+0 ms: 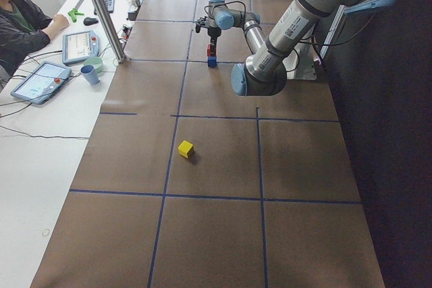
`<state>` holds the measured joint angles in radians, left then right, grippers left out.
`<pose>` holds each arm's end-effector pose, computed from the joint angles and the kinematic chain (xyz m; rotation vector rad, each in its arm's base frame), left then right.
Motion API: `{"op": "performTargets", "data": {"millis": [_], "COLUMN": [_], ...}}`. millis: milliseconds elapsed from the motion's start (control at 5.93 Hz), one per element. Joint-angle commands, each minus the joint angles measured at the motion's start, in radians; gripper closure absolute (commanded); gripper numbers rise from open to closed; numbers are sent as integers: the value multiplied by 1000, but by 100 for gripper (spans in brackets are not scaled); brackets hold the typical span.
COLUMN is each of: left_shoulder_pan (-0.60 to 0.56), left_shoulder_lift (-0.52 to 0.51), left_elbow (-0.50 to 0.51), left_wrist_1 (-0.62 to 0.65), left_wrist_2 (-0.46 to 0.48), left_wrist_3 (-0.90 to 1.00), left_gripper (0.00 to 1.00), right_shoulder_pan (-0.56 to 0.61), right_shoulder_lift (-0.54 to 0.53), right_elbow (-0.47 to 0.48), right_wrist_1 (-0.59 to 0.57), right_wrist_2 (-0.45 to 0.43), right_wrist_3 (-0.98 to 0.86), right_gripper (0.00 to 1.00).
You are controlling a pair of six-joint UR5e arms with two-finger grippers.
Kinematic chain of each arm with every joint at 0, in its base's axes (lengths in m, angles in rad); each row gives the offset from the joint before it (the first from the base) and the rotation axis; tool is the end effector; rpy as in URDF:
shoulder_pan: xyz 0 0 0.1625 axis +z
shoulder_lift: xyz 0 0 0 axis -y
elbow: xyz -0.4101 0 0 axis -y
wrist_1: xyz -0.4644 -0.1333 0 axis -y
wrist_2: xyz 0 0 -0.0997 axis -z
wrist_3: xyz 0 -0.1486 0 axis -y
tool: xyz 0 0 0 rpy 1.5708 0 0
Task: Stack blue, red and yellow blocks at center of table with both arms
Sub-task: 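Carry the red block with the left gripper above the blue block, then lower the red block onto the blue block and open the left gripper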
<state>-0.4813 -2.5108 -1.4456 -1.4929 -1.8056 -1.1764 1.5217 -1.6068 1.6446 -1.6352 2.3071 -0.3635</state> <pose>0.6818 -0.4674 0.1065 0.1080 0.7590 0.0039 0.0067 -0.5470 0.6675 0.0908 -0.7359 -0.3839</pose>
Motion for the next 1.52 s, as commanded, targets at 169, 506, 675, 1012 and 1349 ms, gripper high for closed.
{"op": "performTargets", "data": {"millis": [169, 506, 675, 1012, 1349], "left_shoulder_pan": [0, 0, -2, 0, 0], "left_shoulder_lift": [16, 17, 17, 17, 24], "left_elbow": [1, 10, 10, 10, 10], "left_wrist_1": [-13, -27, -27, -33, -33], "left_wrist_2": [-3, -5, -5, -6, -6], "left_wrist_3": [-8, -9, -9, -9, -9], "left_gripper": [95, 94, 89, 65, 45], "right_shoulder_pan": [0, 0, 0, 0, 0], "right_shoulder_lift": [1, -1, 1, -1, 1], "right_elbow": [0, 0, 0, 0, 0], "right_wrist_1": [0, 0, 0, 0, 0], "right_wrist_2": [0, -2, -2, 0, 0], "right_wrist_3": [-2, -2, -2, -2, -2], "right_gripper": [0, 0, 0, 0, 0]}}
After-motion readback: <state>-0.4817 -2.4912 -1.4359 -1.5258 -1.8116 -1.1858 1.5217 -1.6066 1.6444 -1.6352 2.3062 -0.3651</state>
